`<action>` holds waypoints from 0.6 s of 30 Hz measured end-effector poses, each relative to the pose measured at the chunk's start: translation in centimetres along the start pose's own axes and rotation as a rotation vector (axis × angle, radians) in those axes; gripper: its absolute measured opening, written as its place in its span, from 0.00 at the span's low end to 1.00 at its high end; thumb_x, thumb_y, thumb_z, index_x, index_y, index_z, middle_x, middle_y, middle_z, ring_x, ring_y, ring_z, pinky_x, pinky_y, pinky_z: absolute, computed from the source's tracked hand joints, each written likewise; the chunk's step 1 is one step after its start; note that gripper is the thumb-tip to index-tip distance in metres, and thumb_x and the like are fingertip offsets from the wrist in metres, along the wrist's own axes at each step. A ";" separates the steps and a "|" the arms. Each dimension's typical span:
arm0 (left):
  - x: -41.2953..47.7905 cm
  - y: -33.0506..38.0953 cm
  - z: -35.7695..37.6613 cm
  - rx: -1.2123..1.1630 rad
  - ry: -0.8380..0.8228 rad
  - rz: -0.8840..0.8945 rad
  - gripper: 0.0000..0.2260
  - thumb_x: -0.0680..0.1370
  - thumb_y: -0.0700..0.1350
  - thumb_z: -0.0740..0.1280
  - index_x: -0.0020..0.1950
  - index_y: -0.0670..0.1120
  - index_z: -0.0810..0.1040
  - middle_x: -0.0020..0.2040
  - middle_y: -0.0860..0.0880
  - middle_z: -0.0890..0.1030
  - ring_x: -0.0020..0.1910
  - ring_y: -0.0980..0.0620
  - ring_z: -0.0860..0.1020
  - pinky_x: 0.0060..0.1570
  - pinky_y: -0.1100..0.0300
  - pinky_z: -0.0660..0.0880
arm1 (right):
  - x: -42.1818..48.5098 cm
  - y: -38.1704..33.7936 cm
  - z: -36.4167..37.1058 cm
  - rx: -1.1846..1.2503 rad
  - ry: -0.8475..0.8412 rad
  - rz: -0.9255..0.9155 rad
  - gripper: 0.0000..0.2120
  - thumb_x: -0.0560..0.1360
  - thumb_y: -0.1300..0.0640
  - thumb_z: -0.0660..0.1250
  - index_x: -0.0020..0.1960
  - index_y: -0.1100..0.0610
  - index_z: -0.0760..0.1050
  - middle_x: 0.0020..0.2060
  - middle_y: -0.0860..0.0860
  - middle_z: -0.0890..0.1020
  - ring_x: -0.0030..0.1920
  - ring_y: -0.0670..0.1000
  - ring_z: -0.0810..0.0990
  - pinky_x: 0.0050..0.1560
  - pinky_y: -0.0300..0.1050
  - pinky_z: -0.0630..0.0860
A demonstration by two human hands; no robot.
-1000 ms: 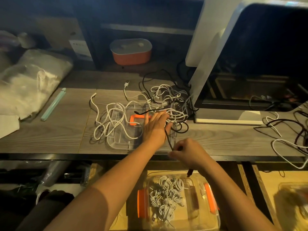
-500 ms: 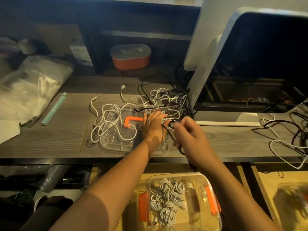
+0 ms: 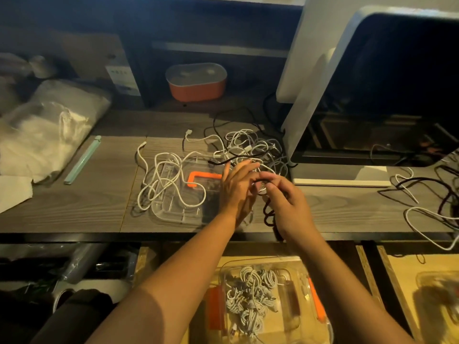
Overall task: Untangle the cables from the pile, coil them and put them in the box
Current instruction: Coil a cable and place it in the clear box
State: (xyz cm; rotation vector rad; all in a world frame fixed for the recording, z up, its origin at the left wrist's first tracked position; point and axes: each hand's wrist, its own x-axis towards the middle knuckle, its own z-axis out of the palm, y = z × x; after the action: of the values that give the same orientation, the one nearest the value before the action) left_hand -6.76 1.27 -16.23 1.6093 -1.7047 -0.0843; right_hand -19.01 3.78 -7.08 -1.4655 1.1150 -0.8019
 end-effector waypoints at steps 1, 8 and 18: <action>0.2 0.0 0.1 -0.012 0.004 0.005 0.10 0.73 0.44 0.64 0.48 0.43 0.83 0.56 0.44 0.81 0.60 0.42 0.76 0.64 0.39 0.56 | -0.4 0.1 0.4 0.107 0.037 0.034 0.11 0.80 0.59 0.57 0.53 0.55 0.79 0.50 0.46 0.81 0.51 0.37 0.78 0.52 0.31 0.76; -0.5 0.1 -0.1 0.051 -0.209 0.028 0.10 0.68 0.37 0.72 0.48 0.45 0.82 0.58 0.46 0.79 0.65 0.44 0.72 0.67 0.41 0.59 | -1.6 0.8 1.0 0.206 0.167 0.102 0.09 0.79 0.60 0.59 0.41 0.58 0.72 0.38 0.55 0.77 0.39 0.48 0.74 0.41 0.40 0.72; -0.4 1.1 -2.4 0.133 -0.446 -0.076 0.24 0.73 0.62 0.65 0.64 0.51 0.70 0.65 0.52 0.65 0.68 0.53 0.57 0.68 0.48 0.44 | 2.0 0.6 -2.0 0.637 0.478 0.464 0.08 0.81 0.59 0.55 0.49 0.56 0.73 0.49 0.55 0.80 0.48 0.51 0.80 0.59 0.53 0.76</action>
State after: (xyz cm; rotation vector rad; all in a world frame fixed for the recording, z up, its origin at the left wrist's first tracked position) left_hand -6.35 2.89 -14.15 1.8546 -2.0152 -0.4003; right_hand -20.34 1.23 -7.45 -0.4652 1.3192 -1.0675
